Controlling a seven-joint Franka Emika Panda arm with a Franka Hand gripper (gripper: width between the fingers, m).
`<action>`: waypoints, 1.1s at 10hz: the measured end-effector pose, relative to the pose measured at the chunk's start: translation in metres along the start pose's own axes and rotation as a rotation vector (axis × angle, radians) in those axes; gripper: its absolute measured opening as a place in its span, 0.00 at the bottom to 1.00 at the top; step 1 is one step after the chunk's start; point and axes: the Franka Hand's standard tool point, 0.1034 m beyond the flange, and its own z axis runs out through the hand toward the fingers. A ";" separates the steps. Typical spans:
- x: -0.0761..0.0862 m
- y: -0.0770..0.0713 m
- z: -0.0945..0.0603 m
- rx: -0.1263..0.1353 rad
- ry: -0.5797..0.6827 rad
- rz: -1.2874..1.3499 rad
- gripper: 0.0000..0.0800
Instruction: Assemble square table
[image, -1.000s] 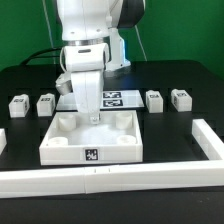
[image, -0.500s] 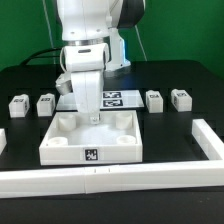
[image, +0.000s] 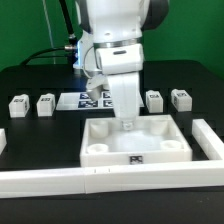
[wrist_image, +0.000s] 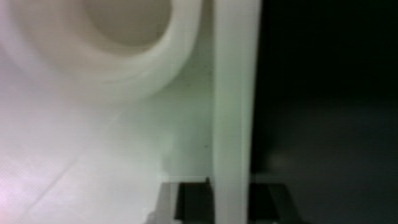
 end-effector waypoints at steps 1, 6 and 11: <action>0.007 0.000 0.001 0.025 -0.003 -0.012 0.06; 0.020 0.001 0.003 0.099 -0.026 -0.001 0.06; 0.019 0.000 0.003 0.097 -0.025 -0.002 0.67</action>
Offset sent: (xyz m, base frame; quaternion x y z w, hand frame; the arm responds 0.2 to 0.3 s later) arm 0.0414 0.0220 -0.0052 -0.0087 -0.0041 0.0021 1.0000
